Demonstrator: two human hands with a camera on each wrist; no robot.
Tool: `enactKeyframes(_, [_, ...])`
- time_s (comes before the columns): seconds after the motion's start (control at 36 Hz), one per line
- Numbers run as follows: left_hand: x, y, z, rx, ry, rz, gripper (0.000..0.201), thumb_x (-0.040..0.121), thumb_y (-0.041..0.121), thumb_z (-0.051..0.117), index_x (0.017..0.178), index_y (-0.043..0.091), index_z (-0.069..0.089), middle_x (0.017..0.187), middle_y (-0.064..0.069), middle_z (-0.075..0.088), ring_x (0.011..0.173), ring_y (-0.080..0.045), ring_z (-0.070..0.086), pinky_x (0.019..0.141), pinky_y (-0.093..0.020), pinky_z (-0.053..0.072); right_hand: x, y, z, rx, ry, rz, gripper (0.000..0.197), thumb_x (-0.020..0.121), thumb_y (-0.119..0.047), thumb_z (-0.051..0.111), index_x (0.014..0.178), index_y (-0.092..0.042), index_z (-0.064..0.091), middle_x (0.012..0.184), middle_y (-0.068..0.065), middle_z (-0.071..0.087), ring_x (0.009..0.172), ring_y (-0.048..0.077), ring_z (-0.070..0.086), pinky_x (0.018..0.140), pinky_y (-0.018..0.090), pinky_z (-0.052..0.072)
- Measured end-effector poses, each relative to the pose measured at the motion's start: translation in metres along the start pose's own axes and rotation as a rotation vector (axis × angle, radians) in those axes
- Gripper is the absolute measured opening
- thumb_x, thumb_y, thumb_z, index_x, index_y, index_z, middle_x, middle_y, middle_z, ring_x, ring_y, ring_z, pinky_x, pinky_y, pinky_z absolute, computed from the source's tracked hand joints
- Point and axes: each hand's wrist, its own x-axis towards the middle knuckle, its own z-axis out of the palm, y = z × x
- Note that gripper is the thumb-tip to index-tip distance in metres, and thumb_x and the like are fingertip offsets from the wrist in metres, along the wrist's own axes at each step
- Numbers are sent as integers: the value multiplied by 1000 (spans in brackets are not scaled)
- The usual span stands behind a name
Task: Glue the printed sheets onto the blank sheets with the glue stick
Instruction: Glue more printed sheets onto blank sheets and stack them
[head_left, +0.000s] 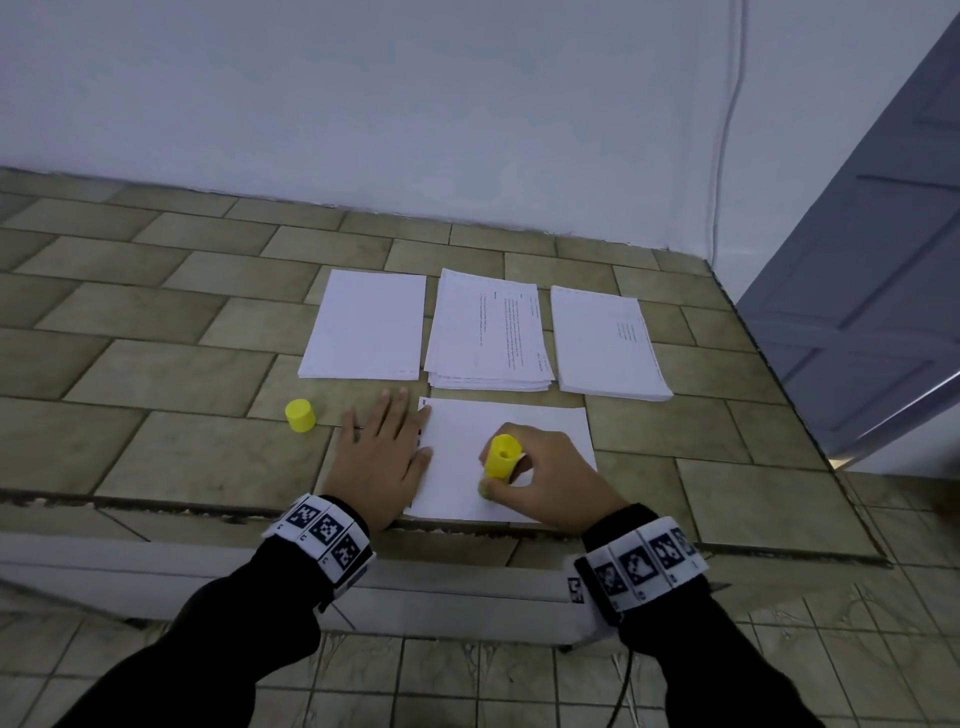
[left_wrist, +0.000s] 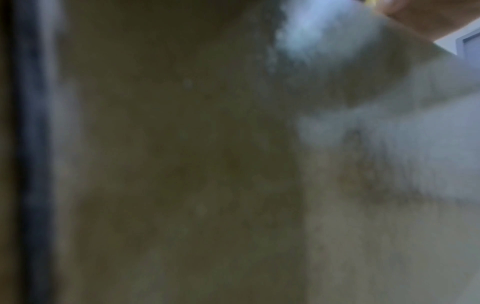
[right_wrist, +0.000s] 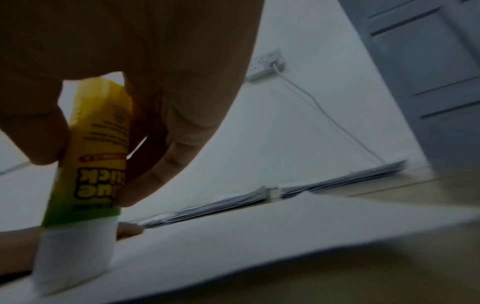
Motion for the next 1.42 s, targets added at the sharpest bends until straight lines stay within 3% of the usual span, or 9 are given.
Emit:
enactKeyframes(0.19, [-1,0,0,9,33,7,64,94,44,19,145,16,45,153,-12,40,143,-31,34,109,-64,29,-33,29,-46,-12,75,62,12,76,-6,74,82,-13,67,81,-4,68,76,13,64,69,30,55])
enactKeyframes(0.36, [-1,1,1,12,37,3,68,93,46,12,150,18,38,157,-11,31,147,-29,25,113,-62,21,-50,45,-66,-31,136,162,19,64,-34,67,78,-21,68,79,-6,69,76,15,65,69,41,55])
enactKeyframes(0.47, [0,2,2,12,36,2,68,93,47,13,149,19,39,157,-10,32,147,-29,26,113,-62,22,-51,46,-70,-1,164,174,19,67,-27,73,85,-24,67,83,-7,69,77,10,65,69,31,54])
enactKeyframes(0.56, [-1,2,1,8,43,4,70,92,48,9,151,20,35,159,-9,28,148,-28,22,115,-61,18,-42,42,-65,27,159,166,35,73,-21,82,101,-27,61,93,-6,69,84,8,67,75,23,55])
enactKeyframes(0.67, [-1,3,1,4,28,-1,75,89,51,2,154,22,28,162,-7,19,150,-25,13,117,-58,10,-22,25,-44,39,52,66,29,80,-18,78,103,-15,62,99,0,70,89,8,67,78,21,56])
enactKeyframes(0.89, [2,1,2,1,7,2,74,92,52,3,153,20,29,161,-8,21,150,-27,16,116,-60,13,17,-12,4,71,-96,-62,25,83,-15,75,102,-6,62,98,4,66,89,11,62,78,30,57])
enactKeyframes(1.08, [1,-2,7,-7,-22,19,69,93,49,10,154,20,25,162,-9,17,150,-28,12,115,-62,11,34,-23,14,-12,-222,-94,25,83,-13,73,98,-22,56,101,3,65,91,14,62,80,33,57])
enactKeyframes(1.28, [1,1,2,6,-26,9,69,95,45,8,149,13,38,157,-12,30,146,-31,27,111,-65,21,63,-18,6,-61,-177,-63,23,82,-11,73,101,-7,60,97,6,65,91,17,63,80,36,56])
enactKeyframes(1.42, [0,2,-1,20,-36,-5,78,88,50,-6,155,20,21,163,-7,13,151,-26,9,117,-58,6,87,-6,-4,-90,-80,-8,21,81,-9,72,98,-8,59,95,7,67,91,21,65,83,40,54])
